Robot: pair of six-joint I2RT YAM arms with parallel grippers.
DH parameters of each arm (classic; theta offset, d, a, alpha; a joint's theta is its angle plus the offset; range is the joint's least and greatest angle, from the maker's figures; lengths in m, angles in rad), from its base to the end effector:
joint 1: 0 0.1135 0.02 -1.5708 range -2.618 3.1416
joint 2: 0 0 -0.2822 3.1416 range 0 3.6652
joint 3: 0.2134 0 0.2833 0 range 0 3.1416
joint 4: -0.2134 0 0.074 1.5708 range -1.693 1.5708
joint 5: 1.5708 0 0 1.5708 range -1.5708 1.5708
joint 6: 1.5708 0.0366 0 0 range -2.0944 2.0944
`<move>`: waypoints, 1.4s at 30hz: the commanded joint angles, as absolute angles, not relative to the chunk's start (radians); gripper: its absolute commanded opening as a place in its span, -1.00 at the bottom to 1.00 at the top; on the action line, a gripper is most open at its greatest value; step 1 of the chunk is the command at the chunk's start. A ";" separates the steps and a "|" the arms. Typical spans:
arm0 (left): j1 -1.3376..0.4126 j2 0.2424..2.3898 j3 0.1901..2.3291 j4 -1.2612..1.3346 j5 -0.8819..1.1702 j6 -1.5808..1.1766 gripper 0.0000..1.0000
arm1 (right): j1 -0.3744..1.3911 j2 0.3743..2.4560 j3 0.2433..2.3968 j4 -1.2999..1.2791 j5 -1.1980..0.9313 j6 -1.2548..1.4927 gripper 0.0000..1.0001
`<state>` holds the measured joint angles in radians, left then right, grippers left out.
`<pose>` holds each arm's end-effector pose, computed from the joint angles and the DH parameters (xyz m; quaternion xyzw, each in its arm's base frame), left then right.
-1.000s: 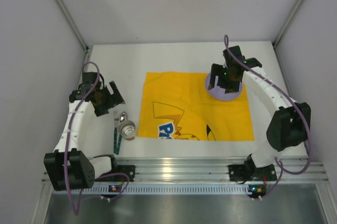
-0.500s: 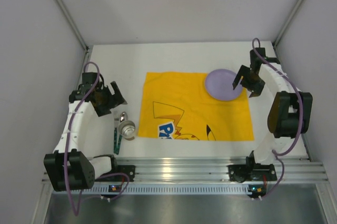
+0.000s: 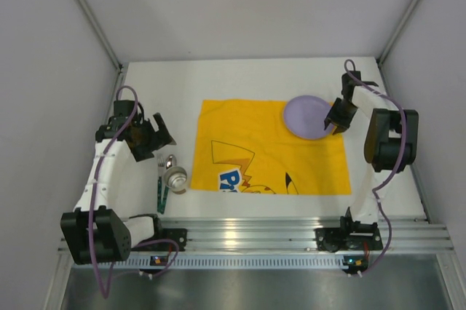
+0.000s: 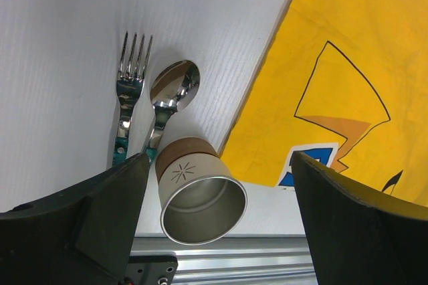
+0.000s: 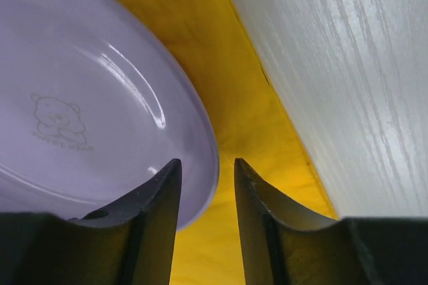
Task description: Set the dinner table for one person
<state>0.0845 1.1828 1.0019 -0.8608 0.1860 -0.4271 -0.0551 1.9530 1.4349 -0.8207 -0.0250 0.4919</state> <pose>0.2516 0.0145 0.2890 -0.2197 0.9359 -0.1327 0.2413 0.4203 -0.0223 0.1827 0.2669 0.9567 0.0372 0.1103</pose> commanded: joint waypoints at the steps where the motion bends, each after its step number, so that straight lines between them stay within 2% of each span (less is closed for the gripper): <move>1: 0.084 1.184 1.006 -0.868 0.169 -0.416 0.85 | -0.063 1.991 1.496 -0.784 -0.023 0.511 -0.28; 6: 0.084 1.204 1.017 -0.870 0.155 -0.413 0.85 | -0.063 2.013 1.499 -0.781 -0.012 0.514 -0.77; 7: 0.084 1.207 1.017 -0.871 0.153 -0.413 0.85 | -0.063 2.013 1.499 -0.781 -0.012 0.508 -0.94; 8: 0.084 1.212 1.022 -0.871 0.152 -0.413 0.85 | -0.063 2.007 1.503 -0.781 -0.009 0.505 -1.00; 16: 0.084 1.230 1.025 -0.868 0.152 -0.413 0.83 | -0.049 1.930 1.649 -0.909 -0.069 0.494 -1.00; 20: 0.081 1.216 1.028 -0.868 0.132 -0.425 0.83 | 0.093 1.817 1.688 -0.976 -0.087 0.495 -1.00; 22: 0.081 1.212 1.029 -0.870 0.127 -0.428 0.83 | 0.150 1.767 1.640 -0.976 -0.090 0.523 -1.00; 28: 0.077 1.195 1.012 -0.865 0.143 -0.442 0.83 | 0.353 1.634 1.272 -0.835 -0.106 0.653 -1.00; 37: 0.063 1.155 1.009 -0.873 0.149 -0.445 0.83 | 0.474 1.669 1.143 -0.767 -0.041 0.698 -1.00; 38: 0.063 1.152 1.008 -0.874 0.150 -0.445 0.83 | 0.474 1.670 1.141 -0.764 -0.041 0.698 -0.97; 41: 0.060 1.134 1.000 -0.879 0.150 -0.446 0.83 | 0.479 1.654 1.170 -0.753 -0.032 0.680 -0.41; 42: 0.060 1.129 0.999 -0.877 0.152 -0.446 0.83 | 0.477 1.652 1.181 -0.753 -0.017 0.667 0.20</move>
<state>0.0639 1.1702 1.0019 -0.8677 0.1417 -0.4412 0.4603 1.6752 1.1332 -0.7959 -0.0608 0.6857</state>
